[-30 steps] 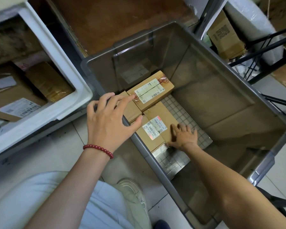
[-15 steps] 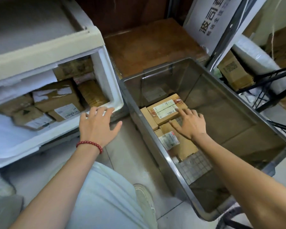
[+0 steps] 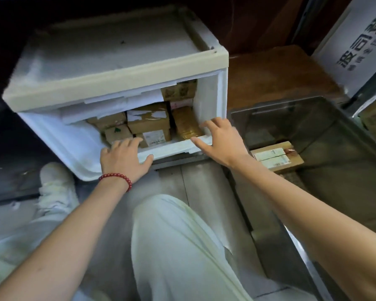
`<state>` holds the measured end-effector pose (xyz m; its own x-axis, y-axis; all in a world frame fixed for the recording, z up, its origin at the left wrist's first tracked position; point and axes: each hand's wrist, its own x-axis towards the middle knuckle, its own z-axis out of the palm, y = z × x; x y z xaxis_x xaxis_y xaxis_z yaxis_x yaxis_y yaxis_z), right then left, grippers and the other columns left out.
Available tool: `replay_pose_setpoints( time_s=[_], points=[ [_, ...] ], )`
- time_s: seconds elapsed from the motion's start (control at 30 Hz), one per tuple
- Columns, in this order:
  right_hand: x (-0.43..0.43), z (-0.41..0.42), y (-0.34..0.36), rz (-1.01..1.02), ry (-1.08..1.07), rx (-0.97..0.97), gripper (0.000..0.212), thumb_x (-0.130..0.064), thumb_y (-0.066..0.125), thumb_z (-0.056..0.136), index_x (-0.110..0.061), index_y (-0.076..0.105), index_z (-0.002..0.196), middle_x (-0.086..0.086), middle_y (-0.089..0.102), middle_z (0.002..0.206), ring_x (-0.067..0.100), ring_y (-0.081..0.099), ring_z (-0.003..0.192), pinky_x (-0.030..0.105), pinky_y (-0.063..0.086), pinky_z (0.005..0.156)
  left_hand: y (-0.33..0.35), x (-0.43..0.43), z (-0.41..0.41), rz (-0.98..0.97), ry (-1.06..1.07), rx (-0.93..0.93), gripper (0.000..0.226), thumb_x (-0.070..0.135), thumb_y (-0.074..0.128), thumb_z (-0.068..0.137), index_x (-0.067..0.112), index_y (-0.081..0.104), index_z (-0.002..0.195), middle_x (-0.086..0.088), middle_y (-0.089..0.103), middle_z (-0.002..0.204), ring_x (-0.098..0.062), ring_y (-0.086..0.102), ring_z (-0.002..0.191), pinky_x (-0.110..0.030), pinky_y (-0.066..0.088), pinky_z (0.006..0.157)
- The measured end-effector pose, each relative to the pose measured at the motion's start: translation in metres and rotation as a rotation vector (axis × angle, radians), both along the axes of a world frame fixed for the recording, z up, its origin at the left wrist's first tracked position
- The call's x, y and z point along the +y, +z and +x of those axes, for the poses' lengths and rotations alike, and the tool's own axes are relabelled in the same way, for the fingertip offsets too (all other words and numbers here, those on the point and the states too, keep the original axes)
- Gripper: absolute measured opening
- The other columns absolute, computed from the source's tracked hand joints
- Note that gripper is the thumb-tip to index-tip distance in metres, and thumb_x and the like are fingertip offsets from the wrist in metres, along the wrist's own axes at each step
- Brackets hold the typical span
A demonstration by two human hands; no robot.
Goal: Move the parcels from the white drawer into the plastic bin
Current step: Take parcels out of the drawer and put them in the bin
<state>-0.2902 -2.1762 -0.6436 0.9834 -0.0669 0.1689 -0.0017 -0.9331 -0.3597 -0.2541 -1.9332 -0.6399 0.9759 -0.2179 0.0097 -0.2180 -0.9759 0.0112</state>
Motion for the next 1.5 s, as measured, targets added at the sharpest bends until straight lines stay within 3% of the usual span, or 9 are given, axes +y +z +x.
replay_pose_setpoints(
  time_s=[0.17, 0.43, 0.63, 0.73, 0.93, 1.07, 1.3, 1.4, 1.5],
  points=[
    [0.014, 0.036, -0.031, -0.036, -0.082, 0.196, 0.07, -0.062, 0.051, 0.088, -0.012, 0.045, 0.137, 0.009, 0.048, 0.135, 0.027, 0.045, 0.125, 0.039, 0.041, 0.101, -0.017, 0.009, 0.027, 0.005, 0.004, 0.022, 0.057, 0.054, 0.047, 0.089, 0.026, 0.04, 0.138, -0.003, 0.05, 0.137, -0.026, 0.043, 0.126, -0.04, 0.035, 0.095],
    [0.03, 0.105, -0.064, -0.067, -0.176, 0.31, 0.072, -0.059, 0.052, 0.089, -0.004, 0.042, 0.135, 0.016, 0.046, 0.134, 0.033, 0.046, 0.124, 0.042, 0.044, 0.098, -0.057, -0.006, 0.08, 0.031, -0.096, 0.015, 0.057, 0.056, 0.042, 0.09, 0.026, 0.04, 0.138, 0.0, 0.05, 0.137, -0.023, 0.046, 0.123, -0.04, 0.037, 0.094],
    [0.041, 0.144, -0.088, 0.028, -0.378, 0.448, 0.079, -0.066, 0.056, 0.083, -0.003, 0.044, 0.13, 0.015, 0.058, 0.123, 0.033, 0.058, 0.112, 0.036, 0.046, 0.081, -0.074, -0.008, 0.102, -0.015, -0.101, 0.027, 0.054, 0.054, 0.044, 0.09, 0.029, 0.042, 0.138, 0.001, 0.052, 0.134, -0.023, 0.044, 0.125, -0.04, 0.035, 0.097],
    [0.044, 0.151, -0.1, -0.008, -0.463, 0.453, 0.093, -0.058, 0.068, 0.077, -0.001, 0.029, 0.139, 0.016, 0.054, 0.128, 0.033, 0.057, 0.116, 0.037, 0.048, 0.085, -0.078, -0.001, 0.105, -0.03, -0.089, 0.021, 0.053, 0.055, 0.044, 0.089, 0.03, 0.043, 0.136, 0.001, 0.053, 0.133, -0.023, 0.045, 0.124, -0.041, 0.035, 0.098],
    [0.045, 0.143, -0.104, 0.137, -0.458, 0.257, 0.079, -0.045, 0.07, 0.078, 0.0, 0.035, 0.133, 0.019, 0.051, 0.127, 0.037, 0.053, 0.115, 0.039, 0.045, 0.092, -0.07, 0.014, 0.102, -0.028, -0.101, -0.024, 0.052, 0.055, 0.046, 0.089, 0.028, 0.046, 0.134, 0.0, 0.053, 0.132, -0.023, 0.046, 0.123, -0.04, 0.036, 0.097],
    [0.049, 0.127, -0.086, 0.279, -0.455, 0.102, 0.076, -0.04, 0.075, 0.072, -0.004, 0.04, 0.129, 0.017, 0.048, 0.126, 0.036, 0.049, 0.116, 0.041, 0.041, 0.097, -0.057, 0.017, 0.092, 0.016, -0.03, 0.028, 0.052, 0.057, 0.042, 0.091, 0.02, 0.055, 0.125, -0.007, 0.06, 0.122, -0.03, 0.054, 0.114, -0.036, 0.043, 0.084],
    [0.049, 0.095, -0.031, 0.419, -0.432, -0.11, 0.074, -0.043, 0.074, 0.068, -0.008, 0.044, 0.126, 0.011, 0.045, 0.123, 0.029, 0.046, 0.114, 0.03, 0.037, 0.088, -0.052, 0.011, 0.052, 0.079, -0.038, 0.175, 0.059, 0.058, 0.039, 0.093, 0.016, 0.044, 0.135, -0.01, 0.05, 0.135, -0.031, 0.047, 0.123, -0.038, 0.043, 0.092],
    [0.05, 0.078, -0.007, 0.476, -0.385, -0.137, 0.078, -0.047, 0.073, 0.066, -0.01, 0.046, 0.129, 0.008, 0.044, 0.122, 0.024, 0.047, 0.112, 0.031, 0.043, 0.094, -0.047, 0.008, 0.031, -0.05, -0.083, 0.164, 0.053, 0.057, 0.045, 0.09, 0.022, 0.052, 0.13, -0.005, 0.059, 0.126, -0.027, 0.053, 0.117, -0.035, 0.047, 0.09],
    [0.048, 0.052, 0.004, 0.481, -0.347, -0.155, 0.078, -0.049, 0.073, 0.065, -0.014, 0.048, 0.13, 0.004, 0.044, 0.12, 0.021, 0.049, 0.111, 0.035, 0.047, 0.095, -0.03, 0.0, 0.006, -0.288, -0.236, 0.087, 0.033, 0.051, 0.054, 0.088, 0.023, 0.068, 0.098, 0.006, 0.071, 0.09, -0.015, 0.064, 0.088, -0.032, 0.052, 0.077]
  ],
)
